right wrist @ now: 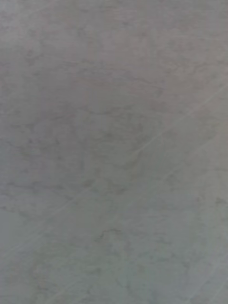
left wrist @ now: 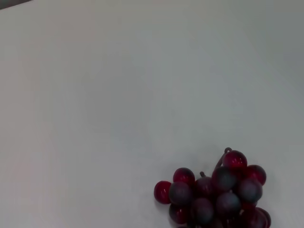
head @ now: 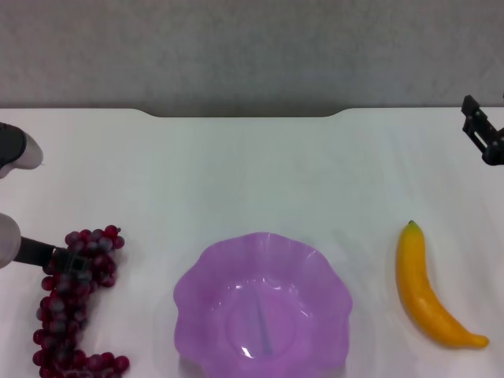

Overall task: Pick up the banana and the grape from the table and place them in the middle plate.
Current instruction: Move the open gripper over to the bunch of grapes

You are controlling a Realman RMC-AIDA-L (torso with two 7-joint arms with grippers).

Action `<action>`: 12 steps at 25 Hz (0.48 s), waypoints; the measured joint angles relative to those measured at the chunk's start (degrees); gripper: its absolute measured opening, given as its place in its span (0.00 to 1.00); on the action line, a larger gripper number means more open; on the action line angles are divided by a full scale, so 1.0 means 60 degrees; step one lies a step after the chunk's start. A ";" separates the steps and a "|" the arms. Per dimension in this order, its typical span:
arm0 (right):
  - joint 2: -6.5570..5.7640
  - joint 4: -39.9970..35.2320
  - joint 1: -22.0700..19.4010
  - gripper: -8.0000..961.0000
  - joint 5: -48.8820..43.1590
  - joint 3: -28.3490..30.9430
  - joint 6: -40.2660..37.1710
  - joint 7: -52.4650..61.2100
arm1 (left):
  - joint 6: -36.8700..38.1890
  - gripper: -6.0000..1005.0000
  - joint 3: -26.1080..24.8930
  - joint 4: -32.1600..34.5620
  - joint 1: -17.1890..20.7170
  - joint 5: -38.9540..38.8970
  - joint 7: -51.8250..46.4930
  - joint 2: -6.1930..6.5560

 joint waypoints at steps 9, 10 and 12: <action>0.0000 -0.0004 0.0023 0.64 0.0000 -0.0017 0.0000 0.0001 | 0.0167 0.63 -0.0013 0.0118 -0.0118 -0.0084 0.0142 0.0000; 0.0000 -0.0004 0.0026 0.64 0.0000 -0.0017 0.0000 0.0000 | 0.0193 0.59 -0.0013 0.0166 -0.0138 -0.0085 0.0156 0.0000; 0.0000 -0.0003 0.0032 0.64 0.0000 -0.0017 -0.0001 0.0000 | 0.0241 0.51 -0.0015 0.0390 -0.0243 -0.0087 0.0184 -0.0001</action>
